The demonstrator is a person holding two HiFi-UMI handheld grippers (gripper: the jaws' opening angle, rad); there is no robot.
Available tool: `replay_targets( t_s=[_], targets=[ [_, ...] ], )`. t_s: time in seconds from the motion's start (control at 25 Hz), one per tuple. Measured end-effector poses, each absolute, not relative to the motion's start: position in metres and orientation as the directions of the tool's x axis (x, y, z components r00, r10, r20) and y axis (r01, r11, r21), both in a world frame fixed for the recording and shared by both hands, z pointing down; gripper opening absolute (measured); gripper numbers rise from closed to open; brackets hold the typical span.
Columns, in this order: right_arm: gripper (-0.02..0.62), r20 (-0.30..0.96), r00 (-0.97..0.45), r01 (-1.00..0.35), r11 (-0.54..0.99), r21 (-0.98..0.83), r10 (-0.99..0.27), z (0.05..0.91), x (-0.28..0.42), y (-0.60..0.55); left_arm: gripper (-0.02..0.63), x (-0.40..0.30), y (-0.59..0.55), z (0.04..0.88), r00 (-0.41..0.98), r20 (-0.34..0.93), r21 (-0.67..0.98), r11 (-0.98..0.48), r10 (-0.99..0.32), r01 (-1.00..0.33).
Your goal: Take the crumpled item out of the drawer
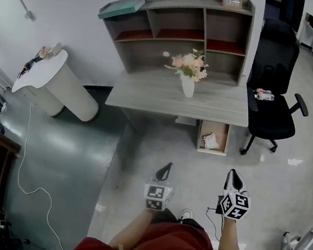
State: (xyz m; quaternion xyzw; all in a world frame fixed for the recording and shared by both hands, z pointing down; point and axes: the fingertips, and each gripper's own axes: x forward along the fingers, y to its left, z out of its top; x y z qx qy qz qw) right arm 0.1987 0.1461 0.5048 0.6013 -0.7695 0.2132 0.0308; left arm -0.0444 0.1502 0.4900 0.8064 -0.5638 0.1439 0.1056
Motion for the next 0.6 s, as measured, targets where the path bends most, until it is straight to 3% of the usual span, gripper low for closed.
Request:
replay_targets(
  t_s=[0.6],
  targets=[
    [-0.002,0.362,-0.272,-0.949,0.186,-0.255,-0.891,0.523,0.16,0.058,-0.002,-0.072,0.059,0.509,0.351,0.364,0.033,-0.364,-0.863,-0.931]
  ],
)
